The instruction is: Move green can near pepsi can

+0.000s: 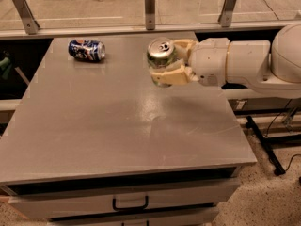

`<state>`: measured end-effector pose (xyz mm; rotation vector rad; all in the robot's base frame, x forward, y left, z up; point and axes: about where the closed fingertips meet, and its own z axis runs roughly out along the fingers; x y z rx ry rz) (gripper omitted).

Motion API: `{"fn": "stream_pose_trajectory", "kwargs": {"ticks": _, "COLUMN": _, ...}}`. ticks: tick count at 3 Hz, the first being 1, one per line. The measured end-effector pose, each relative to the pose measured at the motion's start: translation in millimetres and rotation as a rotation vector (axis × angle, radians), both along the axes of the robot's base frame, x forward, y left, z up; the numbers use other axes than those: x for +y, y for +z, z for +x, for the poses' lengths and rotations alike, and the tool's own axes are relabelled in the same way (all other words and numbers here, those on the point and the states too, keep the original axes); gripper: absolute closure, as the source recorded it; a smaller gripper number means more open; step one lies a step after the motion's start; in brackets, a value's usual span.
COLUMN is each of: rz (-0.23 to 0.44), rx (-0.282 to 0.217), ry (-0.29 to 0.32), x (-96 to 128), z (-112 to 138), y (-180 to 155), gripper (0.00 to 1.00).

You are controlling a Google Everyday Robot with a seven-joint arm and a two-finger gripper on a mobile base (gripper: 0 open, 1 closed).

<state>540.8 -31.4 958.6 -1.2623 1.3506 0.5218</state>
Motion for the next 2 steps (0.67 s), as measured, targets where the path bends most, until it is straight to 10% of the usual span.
{"fn": "stream_pose_trajectory", "kwargs": {"ticks": 2, "rz": 0.09, "rx": -0.069, "ry": -0.054, "x": 4, "z": 111, "y": 9, "gripper": 1.0}}
